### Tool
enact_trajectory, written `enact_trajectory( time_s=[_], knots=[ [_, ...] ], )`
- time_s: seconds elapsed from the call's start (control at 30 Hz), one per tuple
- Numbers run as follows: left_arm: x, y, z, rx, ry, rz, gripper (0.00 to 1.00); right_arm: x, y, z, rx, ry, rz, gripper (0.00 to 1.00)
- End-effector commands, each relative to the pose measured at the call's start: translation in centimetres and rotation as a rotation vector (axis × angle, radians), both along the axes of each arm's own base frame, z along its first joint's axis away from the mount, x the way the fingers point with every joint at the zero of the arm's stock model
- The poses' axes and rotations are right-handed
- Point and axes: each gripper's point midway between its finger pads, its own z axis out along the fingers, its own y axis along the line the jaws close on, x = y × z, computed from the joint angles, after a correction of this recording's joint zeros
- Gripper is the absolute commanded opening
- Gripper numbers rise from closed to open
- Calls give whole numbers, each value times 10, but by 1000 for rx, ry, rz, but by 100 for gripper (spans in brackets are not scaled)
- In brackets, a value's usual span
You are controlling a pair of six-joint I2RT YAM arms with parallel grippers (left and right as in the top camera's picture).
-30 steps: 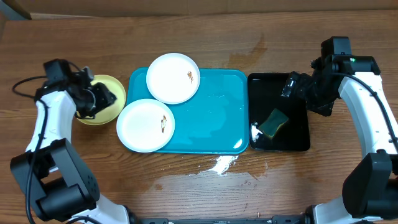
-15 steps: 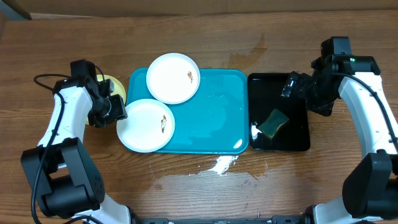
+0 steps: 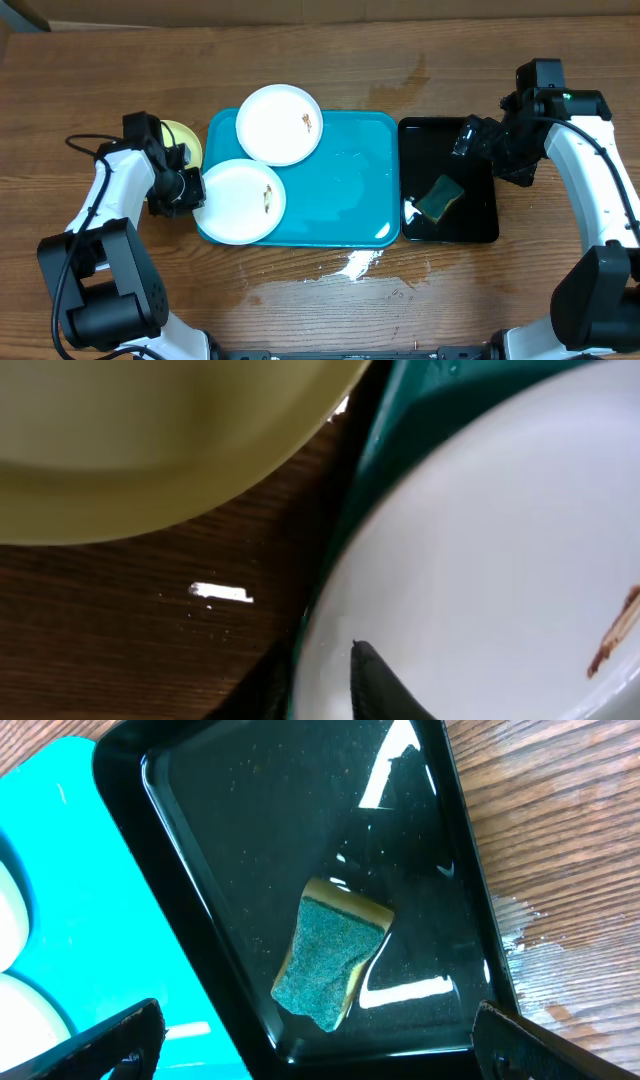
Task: Clean dirty plates on tray and stack at the side
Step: 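Move the left gripper to the upper white plate and pinch its rim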
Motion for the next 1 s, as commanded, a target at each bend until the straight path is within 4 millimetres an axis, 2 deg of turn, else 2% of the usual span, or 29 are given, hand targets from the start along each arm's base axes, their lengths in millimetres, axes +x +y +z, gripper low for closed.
enact_trajectory(
  time_s=[0.0,0.3,0.43,0.57,0.67,0.8,0.87,0.97],
  knots=[
    [3,-7,5,-21,-27,-21,14,6,0,16,2,-53,3,100],
    [3,-35,8,-111,-30,-70,11,6,0,16,2,-53,3,100],
    [3,-58,8,-112,-24,-140,12,6,0,16,2,-53,3,100],
    [8,-79,9,-108,-42,-208,21,6,0,16,2,-53,3,100],
    [29,-86,24,-101,-110,-220,27,6,0,16,2,-53,3,100],
    [76,-87,69,-76,-269,-229,45,6,0,16,2,-53,3,100],
    [106,-83,94,-43,-387,-230,55,6,0,16,2,-53,3,100],
    [141,-83,118,-20,-550,-235,56,6,0,16,2,-53,3,100]
  ],
)
